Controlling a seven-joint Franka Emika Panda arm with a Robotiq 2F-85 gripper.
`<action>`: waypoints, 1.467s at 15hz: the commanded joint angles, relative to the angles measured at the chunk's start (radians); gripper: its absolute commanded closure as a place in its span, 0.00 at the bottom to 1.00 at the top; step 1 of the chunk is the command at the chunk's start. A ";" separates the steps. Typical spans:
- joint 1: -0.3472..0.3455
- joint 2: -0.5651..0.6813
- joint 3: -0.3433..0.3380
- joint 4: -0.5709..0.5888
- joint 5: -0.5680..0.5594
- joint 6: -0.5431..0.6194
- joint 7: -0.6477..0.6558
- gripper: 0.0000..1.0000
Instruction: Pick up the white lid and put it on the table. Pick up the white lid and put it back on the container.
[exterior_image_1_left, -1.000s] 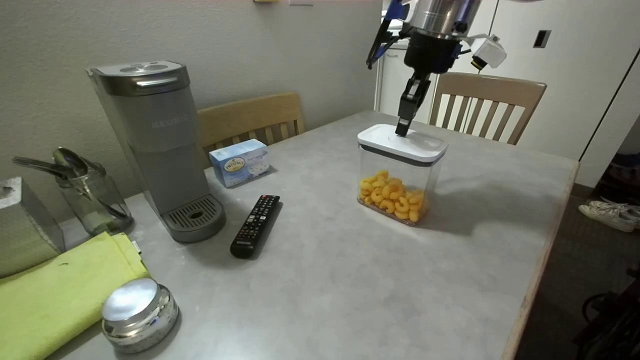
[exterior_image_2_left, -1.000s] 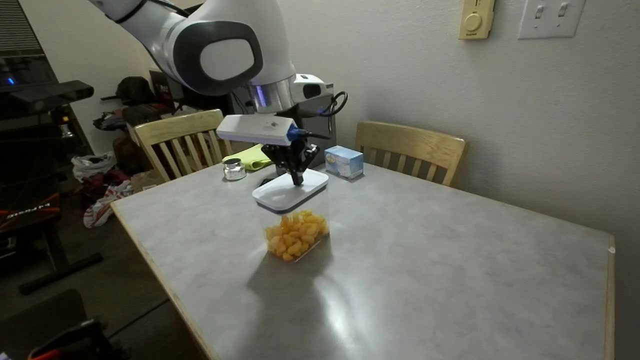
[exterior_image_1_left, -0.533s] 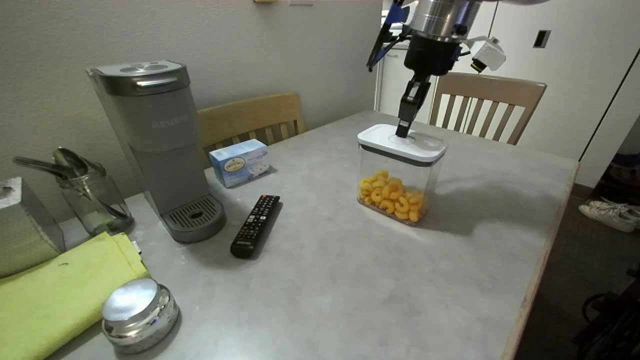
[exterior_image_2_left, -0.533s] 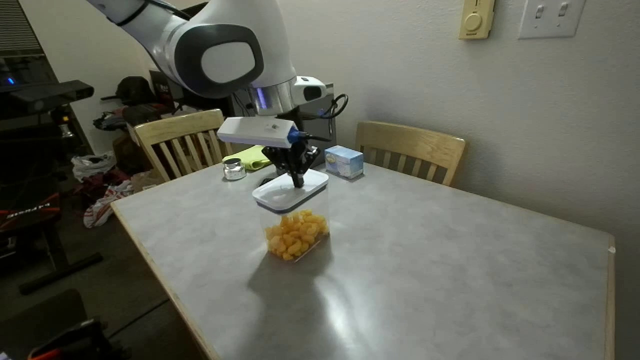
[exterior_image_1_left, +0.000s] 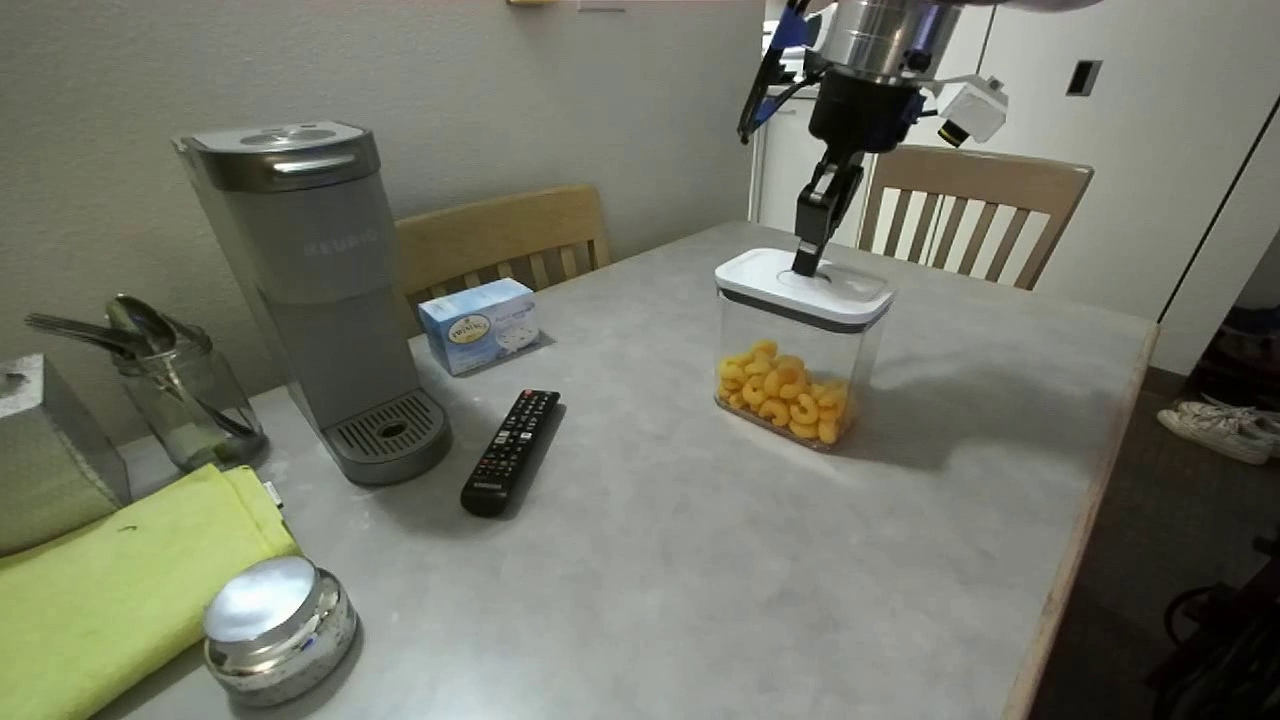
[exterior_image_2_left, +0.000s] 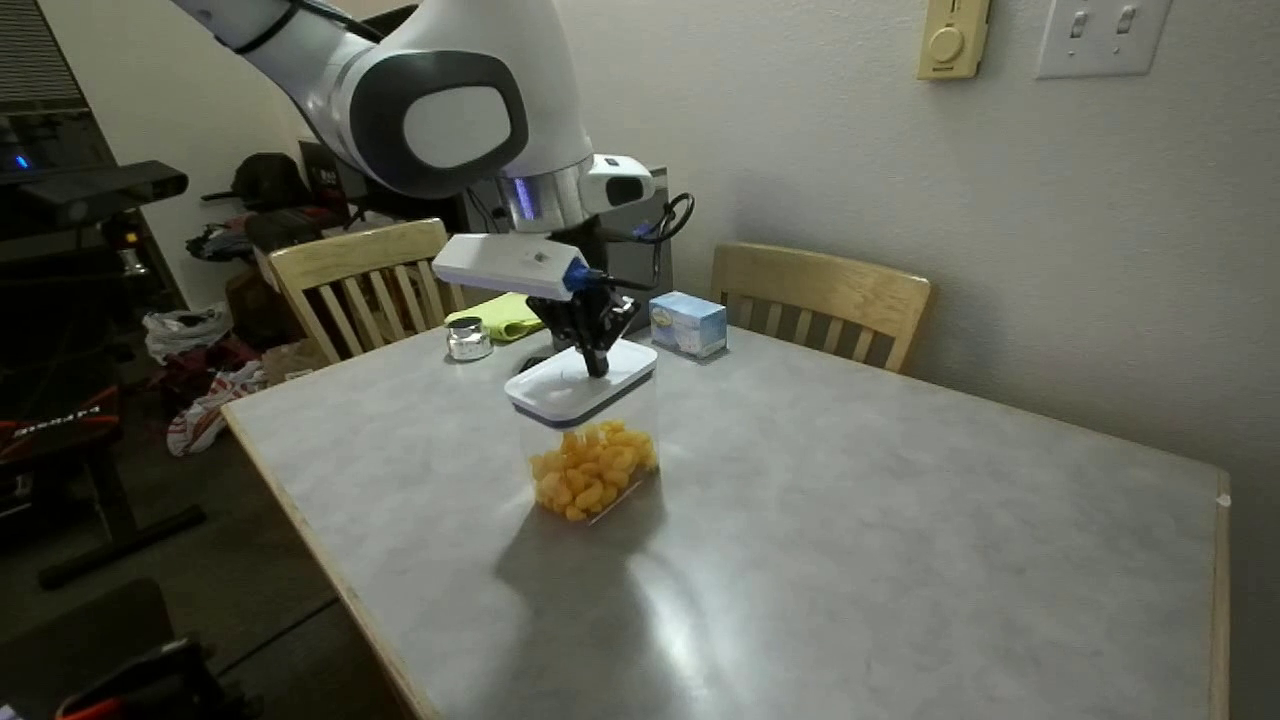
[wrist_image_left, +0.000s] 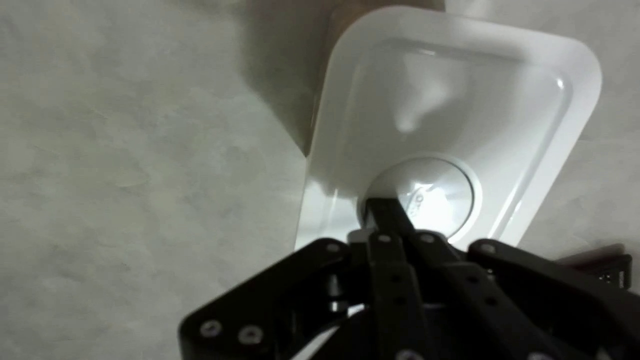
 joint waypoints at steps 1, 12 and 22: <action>-0.015 0.038 -0.002 -0.030 -0.019 0.028 0.031 1.00; -0.012 0.057 -0.013 -0.065 -0.058 0.065 0.102 1.00; -0.005 0.019 -0.041 -0.035 -0.158 0.034 0.170 1.00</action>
